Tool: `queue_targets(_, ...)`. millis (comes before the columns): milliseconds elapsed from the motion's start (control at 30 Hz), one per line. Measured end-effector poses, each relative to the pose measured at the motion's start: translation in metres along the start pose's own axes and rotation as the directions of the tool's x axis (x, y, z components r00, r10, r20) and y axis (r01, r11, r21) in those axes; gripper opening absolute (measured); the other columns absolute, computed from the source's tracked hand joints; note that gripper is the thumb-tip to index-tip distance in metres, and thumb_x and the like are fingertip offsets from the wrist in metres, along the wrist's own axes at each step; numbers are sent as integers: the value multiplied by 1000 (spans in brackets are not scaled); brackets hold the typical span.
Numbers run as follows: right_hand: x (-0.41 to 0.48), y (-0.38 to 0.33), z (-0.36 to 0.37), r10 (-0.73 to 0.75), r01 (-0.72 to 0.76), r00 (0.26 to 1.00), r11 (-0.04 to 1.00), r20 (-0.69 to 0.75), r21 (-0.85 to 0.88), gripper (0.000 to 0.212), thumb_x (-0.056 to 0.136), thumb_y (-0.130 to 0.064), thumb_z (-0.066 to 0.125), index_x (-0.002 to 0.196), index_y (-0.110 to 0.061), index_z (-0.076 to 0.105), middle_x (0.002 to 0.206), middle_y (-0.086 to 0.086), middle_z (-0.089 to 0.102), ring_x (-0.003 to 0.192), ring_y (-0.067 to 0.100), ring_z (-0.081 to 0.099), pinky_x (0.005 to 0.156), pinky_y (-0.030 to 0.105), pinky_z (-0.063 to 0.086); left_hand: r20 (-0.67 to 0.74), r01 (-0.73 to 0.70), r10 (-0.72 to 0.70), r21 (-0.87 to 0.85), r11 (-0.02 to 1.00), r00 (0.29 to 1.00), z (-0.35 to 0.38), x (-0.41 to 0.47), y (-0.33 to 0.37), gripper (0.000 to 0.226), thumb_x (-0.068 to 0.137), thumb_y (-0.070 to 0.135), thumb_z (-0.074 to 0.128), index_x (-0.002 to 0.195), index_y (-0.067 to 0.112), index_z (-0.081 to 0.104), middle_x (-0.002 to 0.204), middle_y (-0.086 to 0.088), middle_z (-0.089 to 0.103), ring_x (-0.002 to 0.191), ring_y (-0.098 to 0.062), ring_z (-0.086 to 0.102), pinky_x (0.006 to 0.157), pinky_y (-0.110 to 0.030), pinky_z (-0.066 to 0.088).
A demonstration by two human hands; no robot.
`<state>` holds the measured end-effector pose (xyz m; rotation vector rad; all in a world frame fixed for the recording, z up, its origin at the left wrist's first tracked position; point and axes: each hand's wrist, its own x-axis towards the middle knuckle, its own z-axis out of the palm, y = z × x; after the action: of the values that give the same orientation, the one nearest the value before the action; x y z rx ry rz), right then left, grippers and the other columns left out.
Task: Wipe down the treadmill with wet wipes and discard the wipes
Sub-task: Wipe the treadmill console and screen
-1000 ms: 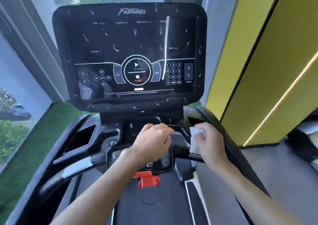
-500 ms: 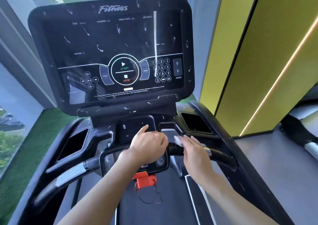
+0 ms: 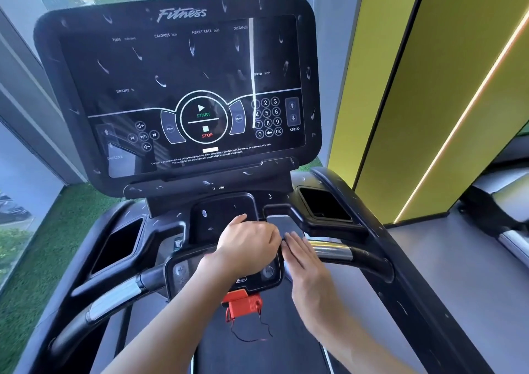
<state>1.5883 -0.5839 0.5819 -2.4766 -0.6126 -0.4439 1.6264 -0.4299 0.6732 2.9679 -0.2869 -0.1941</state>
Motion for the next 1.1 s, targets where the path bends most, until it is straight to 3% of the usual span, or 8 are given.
queue_targets(67, -3, 10, -5, -101, 101, 995, 995, 8, -15, 83, 60, 28, 73, 137, 0, 55, 144, 16, 53, 137, 28, 47, 121, 35, 24, -3, -11, 11, -8, 1000, 1000, -1, -1, -1, 32, 101, 26, 29, 80, 22, 52, 91, 10, 66, 98, -14, 60, 119, -34, 15)
queue_targets(233, -7, 22, -10, 138, -139, 989, 990, -61, -18, 88, 58, 35, 65, 138, 1, 53, 148, 14, 46, 136, 31, 47, 121, 34, 21, 1, 2, -2, -34, 999, 1000, 3, 1, -3, 32, 100, 27, 28, 81, 22, 53, 93, 10, 69, 92, -14, 59, 120, -33, 17)
queue_targets(367, -14, -4, 6, -33, 32, 999, 999, -25, -6, 85, 62, 28, 71, 139, 1, 51, 149, 15, 47, 143, 27, 36, 122, 35, 21, 0, -17, 17, -5, 1000, 1000, 3, 1, -2, 35, 101, 30, 27, 90, 23, 60, 103, 10, 70, 103, -14, 61, 118, -34, 20)
queue_targets(567, 18, 4, -11, 132, -133, 991, 991, -32, -9, 66, 65, 30, 62, 125, 4, 64, 132, 17, 62, 126, 30, 58, 122, 26, 17, 0, -3, 3, -30, 1000, 1000, 3, 1, -3, 38, 101, 30, 26, 84, 23, 59, 93, 10, 68, 93, -14, 59, 119, -34, 20)
queue_targets(733, 33, -2, -18, -6, 1, 997, 998, 74, 68, 53, 77, 22, 56, 124, -1, 66, 124, 13, 67, 121, 26, 56, 117, 29, 30, -28, -18, 17, -19, 1000, 999, 4, -1, -4, 38, 102, 29, 24, 89, 24, 60, 96, 11, 68, 98, -13, 60, 118, -32, 22)
queue_targets(900, 43, 21, -39, 334, -337, 917, 941, 219, -25, 33, 91, 7, 43, 111, -6, 65, 112, 10, 64, 116, 31, 55, 85, 26, 35, -56, 17, -20, -60, 998, 998, 6, 0, -3, 35, 99, 26, 28, 67, 19, 42, 70, 6, 58, 77, -19, 53, 116, -29, 23)
queue_targets(1033, 40, -5, -26, 15, -41, 969, 994, 246, 99, 48, 86, 7, 44, 126, -13, 61, 116, -1, 62, 112, 16, 54, 118, 27, 27, -37, -11, 10, -18, 1000, 999, 8, 2, -5, 38, 101, 29, 26, 94, 22, 63, 101, 8, 70, 101, -16, 61, 116, -33, 25)
queue_targets(1100, 43, 7, -31, 28, -48, 965, 996, 259, 74, 43, 90, 0, 43, 125, -17, 62, 112, -8, 62, 108, 12, 55, 120, 31, 26, -46, -4, 3, -36, 999, 999, 9, 2, -6, 38, 101, 29, 26, 91, 22, 62, 96, 7, 70, 97, -17, 61, 115, -31, 25)
